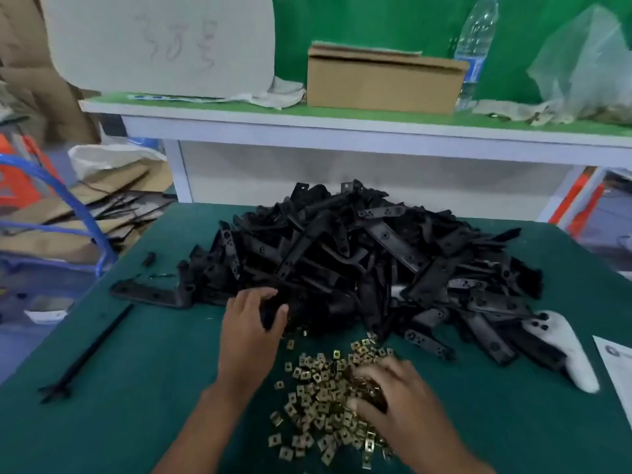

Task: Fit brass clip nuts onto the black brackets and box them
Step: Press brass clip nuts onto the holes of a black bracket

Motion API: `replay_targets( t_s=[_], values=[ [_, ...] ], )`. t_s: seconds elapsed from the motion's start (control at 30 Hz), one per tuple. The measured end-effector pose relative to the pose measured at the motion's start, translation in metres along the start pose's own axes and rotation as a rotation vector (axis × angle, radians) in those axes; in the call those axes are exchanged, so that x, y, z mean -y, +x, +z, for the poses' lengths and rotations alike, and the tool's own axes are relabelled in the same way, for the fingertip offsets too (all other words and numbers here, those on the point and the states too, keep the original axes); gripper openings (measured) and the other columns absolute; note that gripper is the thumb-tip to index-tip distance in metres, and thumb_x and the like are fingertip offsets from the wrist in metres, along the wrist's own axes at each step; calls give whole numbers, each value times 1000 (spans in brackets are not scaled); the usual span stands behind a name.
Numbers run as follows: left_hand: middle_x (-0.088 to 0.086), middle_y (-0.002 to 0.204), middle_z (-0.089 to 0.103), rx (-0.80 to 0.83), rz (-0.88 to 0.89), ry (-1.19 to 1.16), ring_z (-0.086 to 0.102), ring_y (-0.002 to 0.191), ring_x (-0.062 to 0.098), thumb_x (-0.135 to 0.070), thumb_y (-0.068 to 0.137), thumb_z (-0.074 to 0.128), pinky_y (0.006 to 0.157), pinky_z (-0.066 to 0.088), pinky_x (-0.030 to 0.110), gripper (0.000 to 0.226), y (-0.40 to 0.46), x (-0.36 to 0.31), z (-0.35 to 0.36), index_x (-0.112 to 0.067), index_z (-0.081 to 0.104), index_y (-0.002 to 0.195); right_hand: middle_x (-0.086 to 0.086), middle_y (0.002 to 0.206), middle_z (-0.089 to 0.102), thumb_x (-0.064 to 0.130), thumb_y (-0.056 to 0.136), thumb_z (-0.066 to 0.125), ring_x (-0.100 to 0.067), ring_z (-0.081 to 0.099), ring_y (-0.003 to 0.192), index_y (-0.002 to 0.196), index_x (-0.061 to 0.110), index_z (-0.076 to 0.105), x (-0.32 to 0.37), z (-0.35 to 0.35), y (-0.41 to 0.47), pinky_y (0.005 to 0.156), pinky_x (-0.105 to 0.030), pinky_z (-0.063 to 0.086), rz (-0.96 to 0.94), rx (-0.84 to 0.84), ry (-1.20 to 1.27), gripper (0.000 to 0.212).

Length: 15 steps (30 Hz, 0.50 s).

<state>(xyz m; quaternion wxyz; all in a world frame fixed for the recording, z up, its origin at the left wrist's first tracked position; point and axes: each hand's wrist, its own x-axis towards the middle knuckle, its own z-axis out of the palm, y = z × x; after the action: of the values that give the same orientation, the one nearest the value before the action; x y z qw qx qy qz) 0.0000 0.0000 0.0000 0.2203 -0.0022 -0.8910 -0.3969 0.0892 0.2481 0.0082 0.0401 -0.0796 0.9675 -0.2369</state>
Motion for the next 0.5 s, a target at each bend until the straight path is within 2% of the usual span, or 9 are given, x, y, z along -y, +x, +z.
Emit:
replay_targets(
  t_s=[0.07,0.17,0.23,0.33,0.43,0.5],
  values=[
    [-13,121,57,41,-26,91,48,118,13,-47,96,62,101,45,38,35,2,8,6,-28,60,125,35,108,39,68,94,47,6,37,109,122,49,51,1,4,7,85,-20,36,-29,-34,-46,34],
    [-10,123,65,128,-54,107,55,118,17,-51,96,60,101,46,42,37,3,13,11,-28,65,124,35,103,42,59,97,49,4,43,104,112,49,51,2,5,13,78,-19,38,-41,-69,-51,18],
    [-10,119,70,95,6,122,61,114,16,-49,96,61,99,49,44,34,3,12,11,-26,69,121,33,103,45,54,99,49,4,44,104,109,50,50,1,4,16,78,-20,40,-57,-69,-55,11],
    [-8,117,71,2,30,129,63,111,16,-49,98,55,98,50,43,37,3,11,6,-23,70,120,32,103,46,56,99,47,7,45,104,108,50,51,-1,0,23,78,-21,42,-64,-99,-13,11],
    [-12,111,68,-127,-20,-21,63,101,10,-52,101,44,88,51,33,43,1,10,2,-22,68,121,33,106,51,55,100,43,10,48,106,107,48,58,-3,0,26,82,-20,44,-75,-160,72,18],
    [-19,96,65,-222,-55,-134,58,82,-3,-54,100,40,73,45,15,42,-1,8,-1,-26,67,116,32,104,55,53,99,44,7,53,105,104,45,62,-4,2,24,82,-21,46,-93,-211,116,21]
  ],
)
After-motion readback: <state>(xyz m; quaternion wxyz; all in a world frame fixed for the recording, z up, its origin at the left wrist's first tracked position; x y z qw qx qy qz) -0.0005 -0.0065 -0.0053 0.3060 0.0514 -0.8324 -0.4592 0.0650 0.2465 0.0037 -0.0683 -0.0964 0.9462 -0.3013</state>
